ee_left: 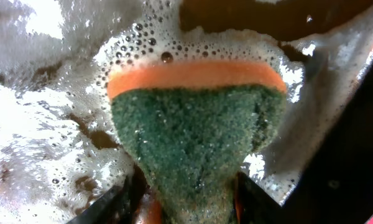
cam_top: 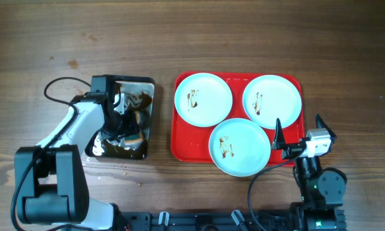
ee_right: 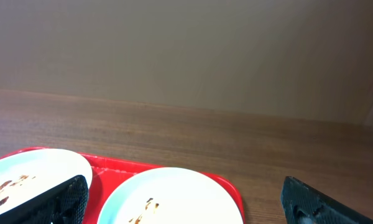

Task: Clean dirty plates on tray and stack at the side
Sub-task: 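Dip and rub the sponge in the soapy water with the left gripper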

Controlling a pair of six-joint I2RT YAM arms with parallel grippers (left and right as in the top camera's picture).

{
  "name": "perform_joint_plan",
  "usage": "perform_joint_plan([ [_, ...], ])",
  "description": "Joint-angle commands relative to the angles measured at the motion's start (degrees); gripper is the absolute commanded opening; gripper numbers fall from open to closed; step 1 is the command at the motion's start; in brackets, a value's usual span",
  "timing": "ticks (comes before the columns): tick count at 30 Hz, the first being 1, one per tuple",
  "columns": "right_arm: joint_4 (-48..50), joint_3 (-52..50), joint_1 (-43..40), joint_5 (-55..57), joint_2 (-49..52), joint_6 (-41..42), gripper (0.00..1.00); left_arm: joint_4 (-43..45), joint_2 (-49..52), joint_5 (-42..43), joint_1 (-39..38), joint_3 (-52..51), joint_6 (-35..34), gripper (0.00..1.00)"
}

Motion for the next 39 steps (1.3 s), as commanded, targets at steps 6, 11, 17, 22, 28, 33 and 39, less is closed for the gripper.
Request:
perform_joint_plan([
  [6,0.15,-0.07,0.24,0.72,-0.31,-0.55,1.0,0.22,0.74,-3.54,0.09,4.63,2.19,0.55],
  [11,0.13,-0.07,0.24,0.74,-0.31,-0.52,1.0,0.07,0.74,-3.52,-0.83,5.46,3.87,0.48],
  [17,0.15,-0.07,0.24,0.74,-0.31,-0.55,1.0,-2.01,0.74,-6.19,-9.57,5.46,4.61,0.54],
  [22,0.13,-0.07,0.24,0.74,-0.31,-0.55,1.0,-4.46,0.74,-12.13,-10.27,5.46,-0.31,0.53],
  [28,0.13,-0.07,0.24,0.74,-0.31,-0.55,1.0,-5.6,0.74,-12.07,-8.48,5.46,-0.13,0.35],
  [33,0.13,-0.07,0.24,0.72,-0.31,-0.57,1.0,-7.06,0.74,-10.34,-8.52,5.46,-0.35,0.39],
  [39,0.15,-0.07,0.24,0.74,-0.31,-0.55,1.0,-7.72,0.74,-8.85,-8.52,5.46,-0.37,0.2],
])
